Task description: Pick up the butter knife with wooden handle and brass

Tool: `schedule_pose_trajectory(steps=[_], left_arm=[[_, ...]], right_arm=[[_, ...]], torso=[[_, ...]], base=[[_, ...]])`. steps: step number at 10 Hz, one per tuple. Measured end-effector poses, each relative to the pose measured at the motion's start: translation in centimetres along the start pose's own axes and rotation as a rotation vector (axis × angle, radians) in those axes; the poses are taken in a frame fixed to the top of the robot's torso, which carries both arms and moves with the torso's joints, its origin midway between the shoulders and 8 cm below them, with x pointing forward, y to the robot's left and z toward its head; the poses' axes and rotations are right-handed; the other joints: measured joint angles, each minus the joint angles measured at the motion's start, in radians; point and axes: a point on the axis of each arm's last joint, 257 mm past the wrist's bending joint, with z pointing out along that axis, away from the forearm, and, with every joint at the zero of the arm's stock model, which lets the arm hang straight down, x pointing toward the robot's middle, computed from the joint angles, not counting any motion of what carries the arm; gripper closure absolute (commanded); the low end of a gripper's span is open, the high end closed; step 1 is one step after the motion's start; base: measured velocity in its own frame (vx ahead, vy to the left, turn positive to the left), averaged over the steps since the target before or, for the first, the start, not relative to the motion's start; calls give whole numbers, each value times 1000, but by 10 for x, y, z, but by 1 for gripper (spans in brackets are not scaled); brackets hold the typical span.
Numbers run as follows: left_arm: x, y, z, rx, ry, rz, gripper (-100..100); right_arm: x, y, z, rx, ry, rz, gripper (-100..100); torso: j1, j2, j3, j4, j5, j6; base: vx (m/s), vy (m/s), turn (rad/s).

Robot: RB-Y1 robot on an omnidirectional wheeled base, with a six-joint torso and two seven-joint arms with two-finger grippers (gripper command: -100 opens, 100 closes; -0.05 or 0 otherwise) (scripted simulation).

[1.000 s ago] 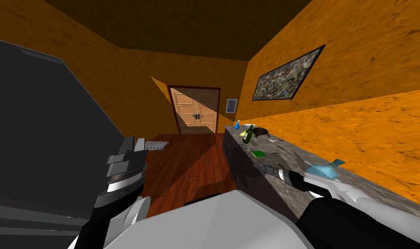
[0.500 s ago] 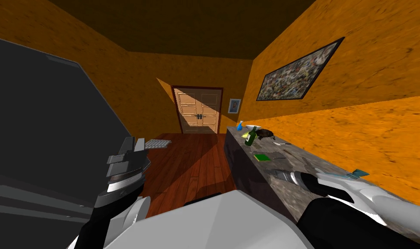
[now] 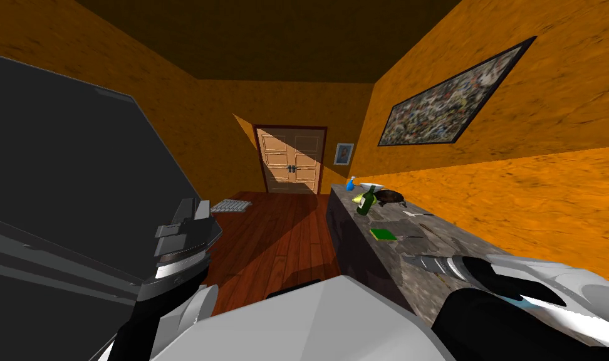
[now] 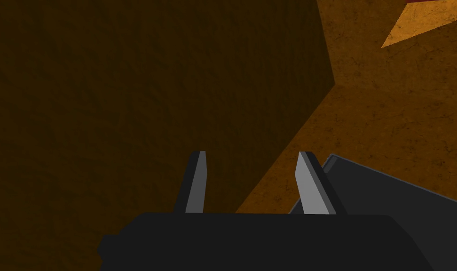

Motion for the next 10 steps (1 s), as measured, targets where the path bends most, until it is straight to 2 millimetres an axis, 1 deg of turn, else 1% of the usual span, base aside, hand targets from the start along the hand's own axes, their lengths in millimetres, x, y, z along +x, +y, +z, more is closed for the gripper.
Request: schedule_pose_trajectory(steps=[1, 3, 5, 7, 8, 9, 10], left_arm=[[0, 0, 0, 0, 0, 0, 0], [0, 0, 0, 0, 0, 0, 0], [0, 0, 0, 0, 0, 0, 0], [0, 0, 0, 0, 0, 0, 0], [0, 0, 0, 0, 0, 0, 0], [0, 0, 0, 0, 0, 0, 0], [0, 0, 0, 0, 0, 0, 0]], right_arm=[[8, -12, -6, 26, 30, -1, -100], [37, -31, -16, 63, 95, 8, -100], [50, -36, -26, 74, 131, 17, -100], [83, -40, -38, 82, 202, 43, -100], [99, -38, -42, 79, 231, 57, -100], [101, -38, -42, 79, 234, 59, 0], [100, -38, -42, 79, 234, 58, -100]], torso=[[-1, 0, 0, 0, 0, 0], [-2, -1, 0, 0, -1, 0], [2, 0, 0, 0, 0, 0], [1, -1, 0, 0, 0, 0], [1, -1, 0, 0, 0, 0], [3, -1, 0, 0, 0, 0], [5, -1, 0, 0, 1, 0]], base=[[5, -97, 107], [7, -86, 59], [0, -58, 82], [9, -71, 56], [2, -26, 6], [0, -5, 0], [-13, -11, 145]])
